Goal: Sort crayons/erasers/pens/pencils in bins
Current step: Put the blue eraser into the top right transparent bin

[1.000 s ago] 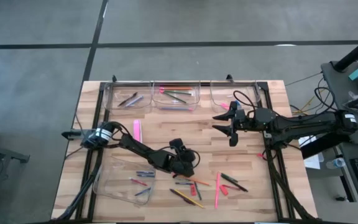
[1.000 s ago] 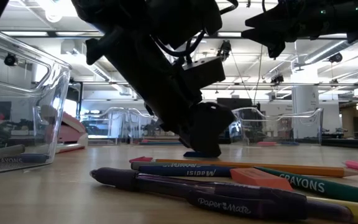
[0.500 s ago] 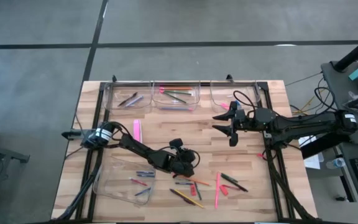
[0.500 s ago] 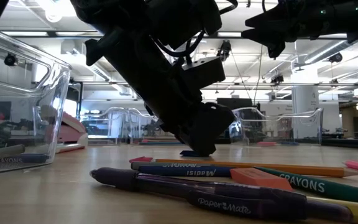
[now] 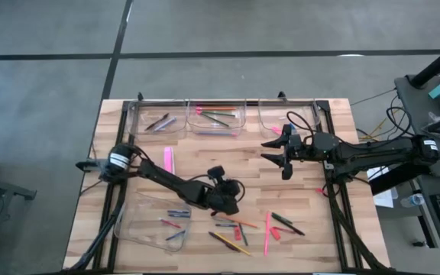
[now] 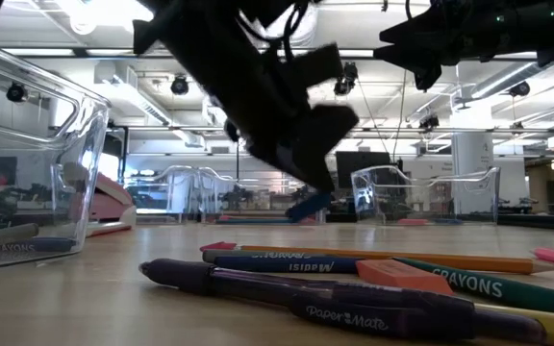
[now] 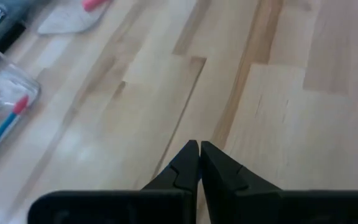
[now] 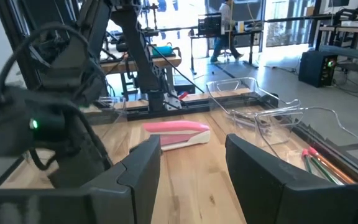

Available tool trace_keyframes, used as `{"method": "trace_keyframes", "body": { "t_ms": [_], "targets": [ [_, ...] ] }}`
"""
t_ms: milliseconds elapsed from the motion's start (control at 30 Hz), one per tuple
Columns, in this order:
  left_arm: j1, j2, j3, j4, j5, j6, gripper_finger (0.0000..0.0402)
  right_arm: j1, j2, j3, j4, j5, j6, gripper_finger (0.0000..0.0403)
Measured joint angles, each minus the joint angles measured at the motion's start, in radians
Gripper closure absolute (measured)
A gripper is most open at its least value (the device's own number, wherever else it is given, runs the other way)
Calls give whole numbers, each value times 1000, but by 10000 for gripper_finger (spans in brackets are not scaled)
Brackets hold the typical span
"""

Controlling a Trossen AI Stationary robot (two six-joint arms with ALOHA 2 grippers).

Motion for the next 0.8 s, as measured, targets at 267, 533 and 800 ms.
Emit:
{"method": "trace_keyframes", "body": {
  "t_ms": [267, 533, 800],
  "targets": [
    [-1, -87, -7, 1, -20, 30, 402, 0, 0, 0, -9, 0, 2, 232],
    [-3, -151, -14, 22, -51, 75, 401, 0, 23, -1, -19, 0, 12, 232],
    [-1, -208, -22, 73, -72, 152, 401, 0, 191, -2, 10, -74, -110, 232]
  ]
}}
